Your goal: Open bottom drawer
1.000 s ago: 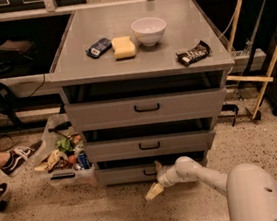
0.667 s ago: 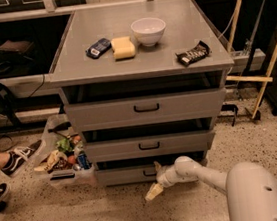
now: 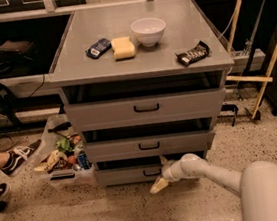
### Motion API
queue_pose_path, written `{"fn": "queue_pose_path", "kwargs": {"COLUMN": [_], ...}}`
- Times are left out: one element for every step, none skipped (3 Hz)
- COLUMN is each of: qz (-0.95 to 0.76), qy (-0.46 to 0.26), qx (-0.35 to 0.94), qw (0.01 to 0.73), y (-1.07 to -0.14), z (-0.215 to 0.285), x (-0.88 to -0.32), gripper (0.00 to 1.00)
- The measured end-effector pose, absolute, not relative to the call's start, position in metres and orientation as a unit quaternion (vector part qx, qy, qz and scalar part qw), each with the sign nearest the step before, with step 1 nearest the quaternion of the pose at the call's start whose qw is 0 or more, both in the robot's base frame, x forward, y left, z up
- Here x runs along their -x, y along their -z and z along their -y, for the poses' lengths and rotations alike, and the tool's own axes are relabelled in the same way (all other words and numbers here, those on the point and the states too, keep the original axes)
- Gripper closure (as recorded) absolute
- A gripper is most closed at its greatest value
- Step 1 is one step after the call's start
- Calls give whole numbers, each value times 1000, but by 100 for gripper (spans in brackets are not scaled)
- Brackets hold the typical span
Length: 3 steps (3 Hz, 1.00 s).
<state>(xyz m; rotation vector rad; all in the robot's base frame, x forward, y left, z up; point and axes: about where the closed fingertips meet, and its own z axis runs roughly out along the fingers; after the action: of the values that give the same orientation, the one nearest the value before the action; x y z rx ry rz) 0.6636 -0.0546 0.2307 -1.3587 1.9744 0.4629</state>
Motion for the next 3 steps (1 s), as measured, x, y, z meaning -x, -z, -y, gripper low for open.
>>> {"fn": "queue_pose_path", "kwargs": {"qz": [-760,-760,-760], "qy": [-117,-117,-117], "qx": [516,516,516], "qw": [377,377,377], "y": [-277,-271,-268], "z": [96,96,97], "x": [-679,-678,-677], "gripper": [0,0,0]}}
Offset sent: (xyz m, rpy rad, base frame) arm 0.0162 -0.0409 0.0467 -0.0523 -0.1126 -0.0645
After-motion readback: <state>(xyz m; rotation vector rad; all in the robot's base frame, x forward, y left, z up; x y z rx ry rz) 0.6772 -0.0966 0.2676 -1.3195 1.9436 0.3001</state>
